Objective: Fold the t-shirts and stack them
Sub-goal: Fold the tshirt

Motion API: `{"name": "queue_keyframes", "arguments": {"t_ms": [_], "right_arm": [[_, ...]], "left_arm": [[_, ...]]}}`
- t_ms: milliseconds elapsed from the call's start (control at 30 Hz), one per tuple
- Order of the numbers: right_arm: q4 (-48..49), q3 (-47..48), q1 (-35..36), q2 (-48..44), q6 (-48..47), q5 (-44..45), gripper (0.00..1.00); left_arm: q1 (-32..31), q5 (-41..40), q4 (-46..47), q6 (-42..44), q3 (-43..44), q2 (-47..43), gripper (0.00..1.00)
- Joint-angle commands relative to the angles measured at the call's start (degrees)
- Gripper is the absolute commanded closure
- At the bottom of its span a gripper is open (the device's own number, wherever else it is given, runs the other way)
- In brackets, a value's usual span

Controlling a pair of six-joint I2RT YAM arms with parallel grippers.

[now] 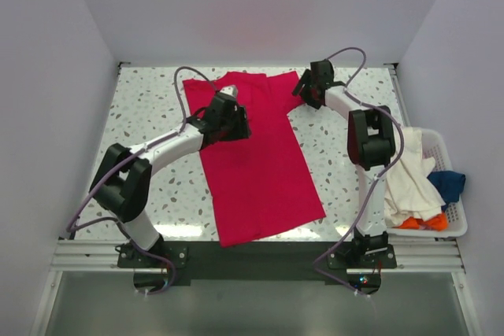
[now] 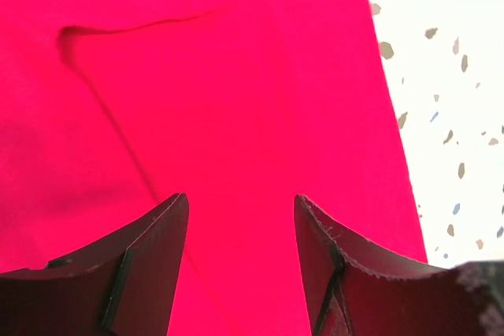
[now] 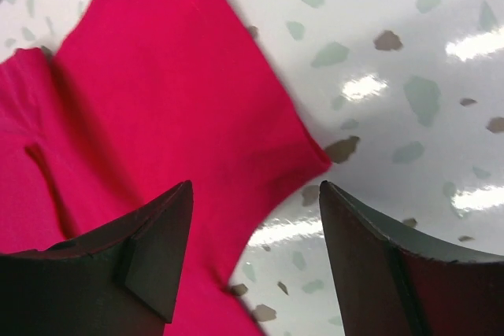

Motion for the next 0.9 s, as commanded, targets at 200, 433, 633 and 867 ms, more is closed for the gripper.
{"name": "queue_keyframes", "arguments": {"t_ms": [200, 433, 633, 867], "right_arm": [[1.0, 6.6, 0.6, 4.9, 0.0, 0.4, 0.34], [-4.1, -5.5, 2.5, -7.8, -2.5, 5.6, 0.33], [-6.8, -25.5, 12.3, -27.1, -2.1, 8.9, 0.23], [-8.8, -39.3, 28.6, -38.9, 0.9, 7.9, 0.22]], "left_arm": [[-3.1, 4.1, 4.4, 2.6, -2.0, 1.9, 0.39], [4.8, -9.2, -2.1, 2.8, 5.3, 3.4, 0.39], [12.9, -19.1, -6.2, 4.7, 17.4, 13.4, 0.39], [17.4, -20.8, -11.4, 14.0, 38.8, 31.0, 0.37]]}}
